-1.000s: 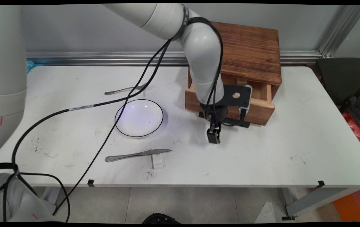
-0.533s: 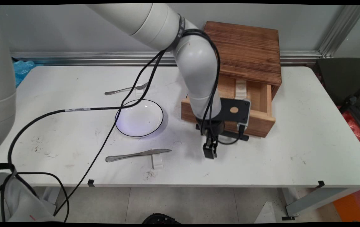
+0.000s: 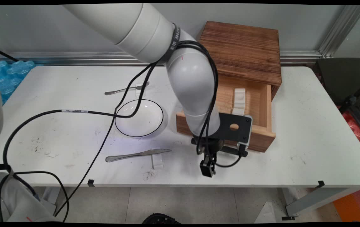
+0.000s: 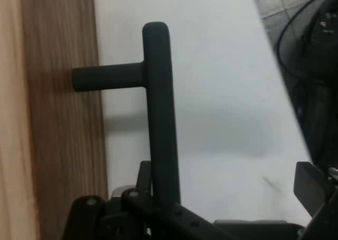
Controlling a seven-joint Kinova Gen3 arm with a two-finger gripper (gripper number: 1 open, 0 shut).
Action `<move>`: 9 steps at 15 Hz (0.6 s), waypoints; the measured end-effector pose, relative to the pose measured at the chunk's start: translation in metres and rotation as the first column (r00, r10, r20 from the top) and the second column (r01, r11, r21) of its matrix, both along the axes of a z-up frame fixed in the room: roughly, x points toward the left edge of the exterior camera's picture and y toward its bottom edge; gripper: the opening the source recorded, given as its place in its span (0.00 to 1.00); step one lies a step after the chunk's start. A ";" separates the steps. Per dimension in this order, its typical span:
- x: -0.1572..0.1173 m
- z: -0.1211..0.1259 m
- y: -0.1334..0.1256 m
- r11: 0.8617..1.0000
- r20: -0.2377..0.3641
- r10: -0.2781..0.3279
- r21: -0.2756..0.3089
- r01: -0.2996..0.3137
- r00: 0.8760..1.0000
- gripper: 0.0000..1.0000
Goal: Open the drawer
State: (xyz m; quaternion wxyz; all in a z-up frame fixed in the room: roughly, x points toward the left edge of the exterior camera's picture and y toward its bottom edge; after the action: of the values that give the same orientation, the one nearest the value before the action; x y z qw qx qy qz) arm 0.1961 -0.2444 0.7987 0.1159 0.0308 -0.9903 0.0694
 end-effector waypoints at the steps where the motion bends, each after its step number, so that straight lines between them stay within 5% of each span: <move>1: 0.000 0.001 0.005 1.000 0.001 -0.002 0.002 0.002 1.000 1.00; 9: -0.004 0.006 0.034 1.000 0.006 -0.006 0.013 0.006 1.000 1.00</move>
State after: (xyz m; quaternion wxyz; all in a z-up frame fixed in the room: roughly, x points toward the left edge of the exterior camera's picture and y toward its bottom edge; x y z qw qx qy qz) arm 0.1926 -0.2106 0.8043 0.1132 0.0286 -0.9912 0.0626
